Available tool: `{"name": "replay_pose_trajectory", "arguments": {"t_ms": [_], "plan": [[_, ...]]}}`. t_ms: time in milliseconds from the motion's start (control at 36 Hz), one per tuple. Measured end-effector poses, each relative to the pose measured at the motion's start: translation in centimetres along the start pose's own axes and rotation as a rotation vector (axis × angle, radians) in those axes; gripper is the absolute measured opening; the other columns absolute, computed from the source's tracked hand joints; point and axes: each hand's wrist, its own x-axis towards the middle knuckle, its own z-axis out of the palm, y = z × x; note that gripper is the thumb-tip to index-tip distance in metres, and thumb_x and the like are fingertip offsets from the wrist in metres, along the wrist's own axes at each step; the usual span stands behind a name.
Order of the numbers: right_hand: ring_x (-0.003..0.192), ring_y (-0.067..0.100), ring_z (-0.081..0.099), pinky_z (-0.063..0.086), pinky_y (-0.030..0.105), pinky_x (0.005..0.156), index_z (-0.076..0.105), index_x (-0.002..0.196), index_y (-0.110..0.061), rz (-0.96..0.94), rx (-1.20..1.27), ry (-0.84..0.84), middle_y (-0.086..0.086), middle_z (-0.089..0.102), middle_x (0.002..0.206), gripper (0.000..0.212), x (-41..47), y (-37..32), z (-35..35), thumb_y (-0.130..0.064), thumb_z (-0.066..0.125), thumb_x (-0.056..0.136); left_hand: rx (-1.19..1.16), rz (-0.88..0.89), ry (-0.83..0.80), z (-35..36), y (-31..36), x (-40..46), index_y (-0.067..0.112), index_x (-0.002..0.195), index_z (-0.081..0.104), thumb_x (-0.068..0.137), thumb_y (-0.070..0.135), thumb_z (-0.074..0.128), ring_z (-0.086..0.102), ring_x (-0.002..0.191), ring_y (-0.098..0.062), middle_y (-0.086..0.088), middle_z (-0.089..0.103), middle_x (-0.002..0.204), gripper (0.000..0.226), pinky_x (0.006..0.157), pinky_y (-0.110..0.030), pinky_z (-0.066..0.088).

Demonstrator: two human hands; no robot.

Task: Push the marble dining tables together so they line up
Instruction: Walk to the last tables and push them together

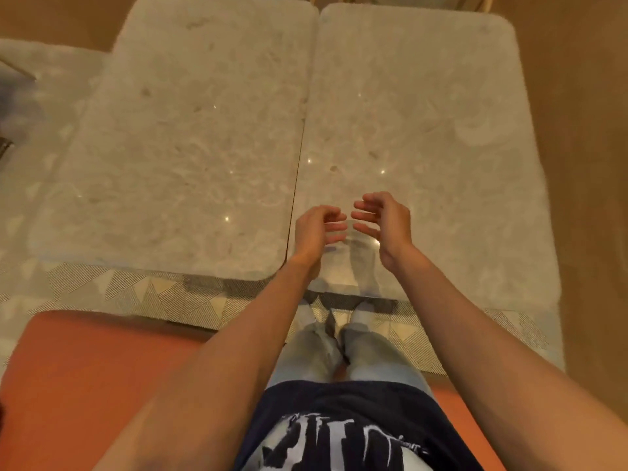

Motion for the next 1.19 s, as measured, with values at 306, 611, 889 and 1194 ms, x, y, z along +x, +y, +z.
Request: {"name": "replay_pose_trajectory", "arguments": {"t_ms": [306,611,889,1194], "plan": [[0.088,0.028,0.061,0.057,0.041,0.081,0.052,0.099,-0.008,0.722,0.204,0.073,0.017,0.058,0.098,0.043,-1.8,14.6,-10.5,-0.05,0.057,0.095,-0.366,-0.598,0.105,-0.1,-13.8,-2.4,0.007,0.092,0.052,0.094,0.046,0.062,0.059,0.085,-0.029,-0.015,0.055,0.091,0.04,0.09,-0.048,0.055],[0.119,0.03,0.062,0.054,0.046,0.101,0.056,0.135,-0.004,0.405,0.575,0.343,0.015,0.063,0.134,0.045,1.8,15.0,-13.1,-0.033,0.059,0.099,-0.585,-0.329,0.203,-0.6,-14.9,1.7,0.004,0.101,0.052,0.098,0.033,0.059,0.066,0.097,-0.033,-0.02,0.065,0.104,0.031,0.095,-0.05,0.054],[0.107,0.029,0.066,0.058,0.042,0.077,0.055,0.134,-0.004,0.45,0.568,0.437,0.015,0.065,0.129,0.047,2.0,14.1,-12.5,-0.031,0.064,0.097,-0.554,-0.352,0.277,0.2,-14.3,2.1,0.0,0.141,0.039,0.1,0.031,0.056,0.056,0.123,-0.043,-0.026,0.055,0.134,0.055,0.102,-0.06,0.048],[0.115,0.033,0.064,0.054,0.053,0.099,0.05,0.133,-0.001,0.387,0.595,0.419,0.018,0.066,0.122,0.045,1.1,14.3,-12.4,-0.021,0.066,0.096,-0.599,-0.338,0.233,0.2,-14.3,1.7,0.004,0.142,0.039,0.1,0.03,0.057,0.056,0.124,-0.041,-0.024,0.056,0.135,0.052,0.104,-0.06,0.046]]}}
